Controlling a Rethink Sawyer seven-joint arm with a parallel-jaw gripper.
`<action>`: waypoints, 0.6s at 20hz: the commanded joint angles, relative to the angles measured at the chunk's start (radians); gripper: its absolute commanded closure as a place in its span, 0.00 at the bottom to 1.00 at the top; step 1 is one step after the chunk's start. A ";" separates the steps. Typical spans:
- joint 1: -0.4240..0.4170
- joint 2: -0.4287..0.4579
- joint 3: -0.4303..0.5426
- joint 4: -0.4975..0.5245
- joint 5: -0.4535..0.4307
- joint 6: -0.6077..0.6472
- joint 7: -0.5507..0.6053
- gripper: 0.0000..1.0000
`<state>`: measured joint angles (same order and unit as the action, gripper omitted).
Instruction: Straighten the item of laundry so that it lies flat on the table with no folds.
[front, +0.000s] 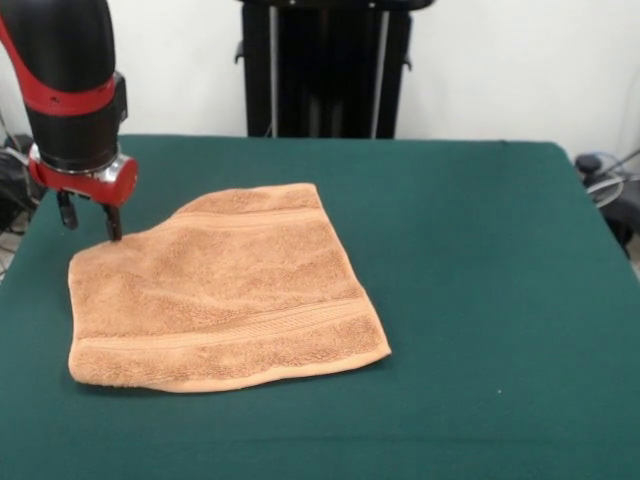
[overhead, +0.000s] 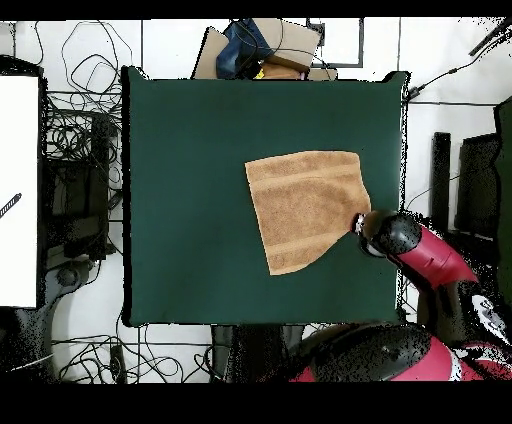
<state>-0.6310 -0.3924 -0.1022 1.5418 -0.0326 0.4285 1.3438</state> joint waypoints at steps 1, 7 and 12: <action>0.053 0.022 0.105 -0.046 0.058 -0.001 0.192 0.00; 0.059 0.006 0.106 -0.023 0.075 -0.013 0.198 0.00; 0.045 -0.015 0.110 0.024 0.073 -0.029 0.185 0.00</action>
<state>-0.6027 -0.3985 -0.0993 1.5279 0.0017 0.4285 1.3438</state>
